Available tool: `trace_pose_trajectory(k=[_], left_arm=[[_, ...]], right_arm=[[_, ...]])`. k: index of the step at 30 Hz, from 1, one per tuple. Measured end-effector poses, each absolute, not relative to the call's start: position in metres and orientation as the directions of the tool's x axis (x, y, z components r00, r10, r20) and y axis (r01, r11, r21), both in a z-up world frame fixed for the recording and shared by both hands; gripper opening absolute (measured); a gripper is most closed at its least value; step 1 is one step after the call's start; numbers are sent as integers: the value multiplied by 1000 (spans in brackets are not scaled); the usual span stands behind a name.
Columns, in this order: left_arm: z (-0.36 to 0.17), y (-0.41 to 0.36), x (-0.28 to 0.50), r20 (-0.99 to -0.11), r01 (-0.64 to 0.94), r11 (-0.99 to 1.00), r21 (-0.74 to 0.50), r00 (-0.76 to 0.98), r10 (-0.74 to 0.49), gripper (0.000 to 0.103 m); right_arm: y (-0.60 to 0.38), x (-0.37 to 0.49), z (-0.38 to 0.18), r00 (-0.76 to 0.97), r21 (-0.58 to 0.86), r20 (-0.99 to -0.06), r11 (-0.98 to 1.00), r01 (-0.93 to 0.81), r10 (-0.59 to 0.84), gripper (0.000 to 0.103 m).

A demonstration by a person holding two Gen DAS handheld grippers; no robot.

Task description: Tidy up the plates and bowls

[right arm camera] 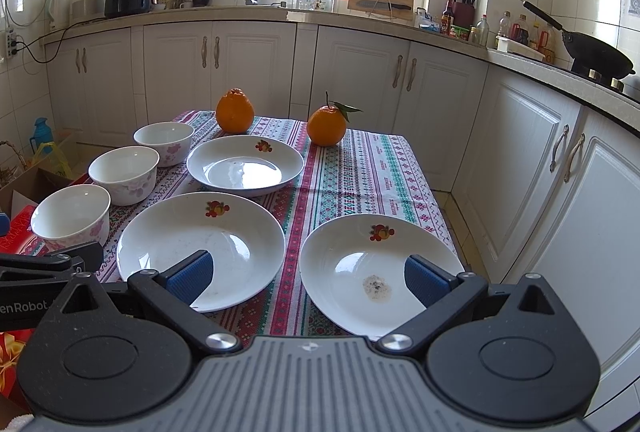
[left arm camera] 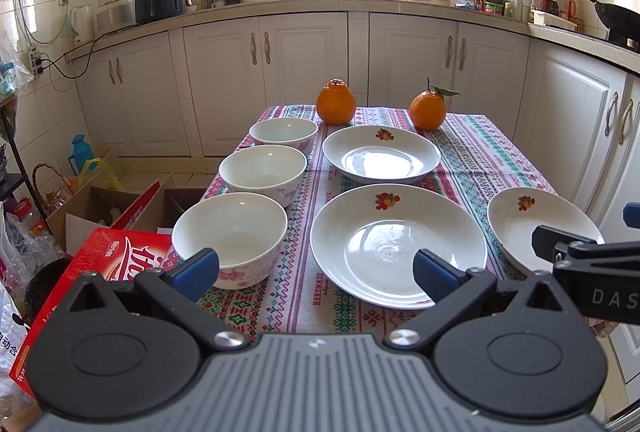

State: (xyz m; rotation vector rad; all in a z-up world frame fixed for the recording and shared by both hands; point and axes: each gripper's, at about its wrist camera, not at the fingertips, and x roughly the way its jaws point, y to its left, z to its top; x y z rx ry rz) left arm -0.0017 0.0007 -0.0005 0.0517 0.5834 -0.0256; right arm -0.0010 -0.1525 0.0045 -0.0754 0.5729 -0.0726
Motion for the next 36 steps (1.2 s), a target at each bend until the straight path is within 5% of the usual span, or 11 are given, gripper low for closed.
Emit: trace_pose_trajectory(k=[23,36], left_arm=[[5,0,22,-542,101,992,72,839,-46,102],[-3,-12,46,-574,162,984,75,814,-91,102]], right_arm=[[-192,8,7,845,-53,-532,998,30,-54,103],[-252,14,-38,767,-64,-639,998,21,-58,103]])
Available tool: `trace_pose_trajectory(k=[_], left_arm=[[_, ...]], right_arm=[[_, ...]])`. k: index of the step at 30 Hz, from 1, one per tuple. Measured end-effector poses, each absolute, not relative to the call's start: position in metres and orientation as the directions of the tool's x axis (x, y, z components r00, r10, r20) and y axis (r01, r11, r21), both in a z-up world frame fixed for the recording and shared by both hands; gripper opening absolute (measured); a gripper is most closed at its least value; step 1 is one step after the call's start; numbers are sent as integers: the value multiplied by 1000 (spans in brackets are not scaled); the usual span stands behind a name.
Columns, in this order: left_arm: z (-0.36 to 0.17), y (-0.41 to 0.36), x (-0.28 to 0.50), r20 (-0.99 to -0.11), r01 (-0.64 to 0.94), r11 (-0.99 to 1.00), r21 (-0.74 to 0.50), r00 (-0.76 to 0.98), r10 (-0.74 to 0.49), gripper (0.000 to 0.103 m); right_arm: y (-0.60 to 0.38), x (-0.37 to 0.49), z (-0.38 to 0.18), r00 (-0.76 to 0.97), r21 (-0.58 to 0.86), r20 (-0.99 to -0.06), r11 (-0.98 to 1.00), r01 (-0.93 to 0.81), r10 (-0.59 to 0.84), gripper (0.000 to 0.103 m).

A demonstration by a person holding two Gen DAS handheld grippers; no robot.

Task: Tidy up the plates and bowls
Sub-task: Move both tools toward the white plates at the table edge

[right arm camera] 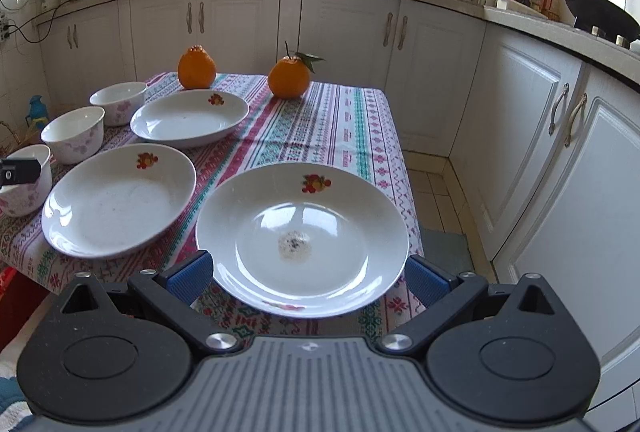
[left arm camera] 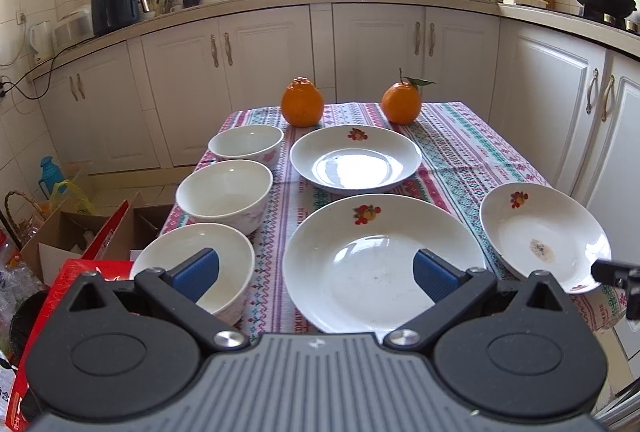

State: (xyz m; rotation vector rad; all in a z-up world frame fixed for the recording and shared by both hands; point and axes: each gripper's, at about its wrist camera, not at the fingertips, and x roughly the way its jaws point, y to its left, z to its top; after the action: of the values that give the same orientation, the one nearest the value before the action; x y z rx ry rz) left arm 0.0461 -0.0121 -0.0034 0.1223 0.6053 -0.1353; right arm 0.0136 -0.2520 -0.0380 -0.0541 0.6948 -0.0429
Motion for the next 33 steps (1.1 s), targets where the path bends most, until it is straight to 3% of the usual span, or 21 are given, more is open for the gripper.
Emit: trace_pose_trajectory(k=[15,33], left_arm=[[-19,-34,73,-629,226,969,103,769,-112,102],[-16,-75,101,-601,335,934,122,774,-199,102]], right_arm=[[-267,45,-100,661,-5,-750,1000,2,-5,103],[-283,47,-110,726,20,-679,992,-127,106,103]])
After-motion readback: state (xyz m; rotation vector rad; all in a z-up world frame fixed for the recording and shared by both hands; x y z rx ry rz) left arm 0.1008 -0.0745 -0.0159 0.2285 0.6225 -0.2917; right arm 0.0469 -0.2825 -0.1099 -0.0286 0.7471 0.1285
